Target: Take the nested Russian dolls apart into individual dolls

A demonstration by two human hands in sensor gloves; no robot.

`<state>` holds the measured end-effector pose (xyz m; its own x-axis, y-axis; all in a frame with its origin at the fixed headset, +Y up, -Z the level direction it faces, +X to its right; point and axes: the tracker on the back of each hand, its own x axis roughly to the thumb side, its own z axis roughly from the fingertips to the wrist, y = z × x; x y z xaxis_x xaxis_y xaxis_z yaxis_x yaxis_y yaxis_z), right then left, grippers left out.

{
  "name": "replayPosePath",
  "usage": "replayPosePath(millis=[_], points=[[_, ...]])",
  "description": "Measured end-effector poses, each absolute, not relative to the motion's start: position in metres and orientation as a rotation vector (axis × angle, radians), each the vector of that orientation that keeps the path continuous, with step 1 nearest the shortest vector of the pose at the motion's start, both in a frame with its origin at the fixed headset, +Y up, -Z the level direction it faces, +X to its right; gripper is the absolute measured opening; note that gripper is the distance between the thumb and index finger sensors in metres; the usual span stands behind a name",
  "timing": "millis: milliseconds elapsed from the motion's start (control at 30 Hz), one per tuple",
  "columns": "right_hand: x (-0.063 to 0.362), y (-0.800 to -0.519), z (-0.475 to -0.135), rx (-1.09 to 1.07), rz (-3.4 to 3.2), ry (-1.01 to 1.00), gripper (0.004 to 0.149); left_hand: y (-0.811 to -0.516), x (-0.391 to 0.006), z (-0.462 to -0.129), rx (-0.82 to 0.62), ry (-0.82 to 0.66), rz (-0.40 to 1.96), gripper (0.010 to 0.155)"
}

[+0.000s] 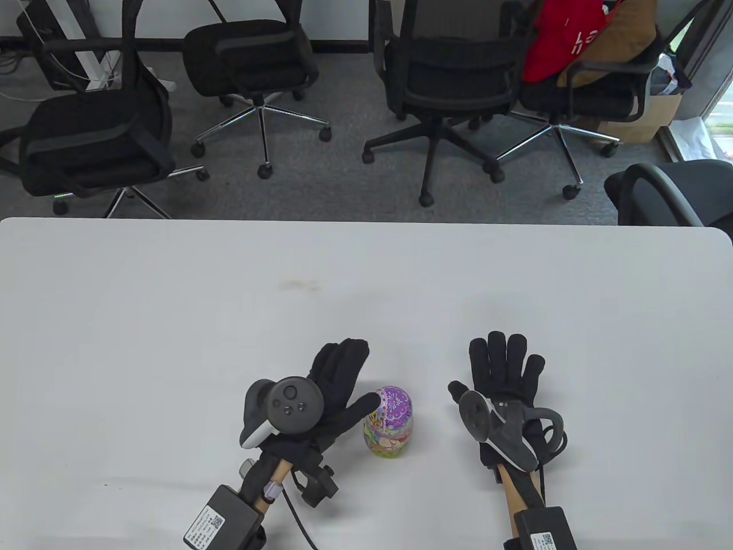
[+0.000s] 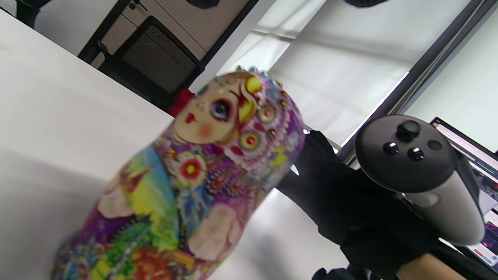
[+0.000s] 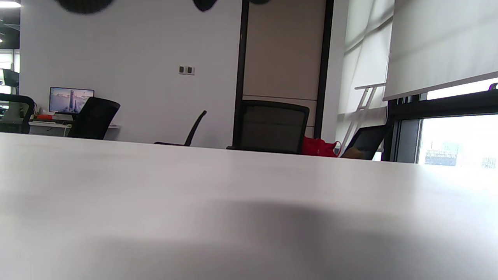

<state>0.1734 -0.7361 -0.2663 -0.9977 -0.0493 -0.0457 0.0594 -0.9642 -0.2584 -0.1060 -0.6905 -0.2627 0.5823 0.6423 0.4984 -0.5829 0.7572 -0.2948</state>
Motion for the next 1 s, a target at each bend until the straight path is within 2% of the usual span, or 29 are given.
replayPosePath(millis=[400, 600, 900, 1000], points=[[0.173, -0.737, -0.266, 0.058, -3.067, 0.390, 0.079, -0.716, -0.077, -0.256, -0.203, -0.684, 0.568, 0.082], [0.172, -0.737, -0.266, 0.043, -3.071, 0.381, 0.079, -0.723, -0.074, -0.256, -0.160, -0.667, 0.547, 0.080], [0.162, -0.738, -0.264, -0.054, -3.186, 0.335, 0.079, -0.724, -0.075, -0.254, 0.009, -0.660, 0.554, 0.082], [0.155, -0.736, -0.263, -0.096, -3.249, 0.313, 0.078, -0.723, -0.080, -0.256, 0.026, -0.640, 0.564, 0.083]])
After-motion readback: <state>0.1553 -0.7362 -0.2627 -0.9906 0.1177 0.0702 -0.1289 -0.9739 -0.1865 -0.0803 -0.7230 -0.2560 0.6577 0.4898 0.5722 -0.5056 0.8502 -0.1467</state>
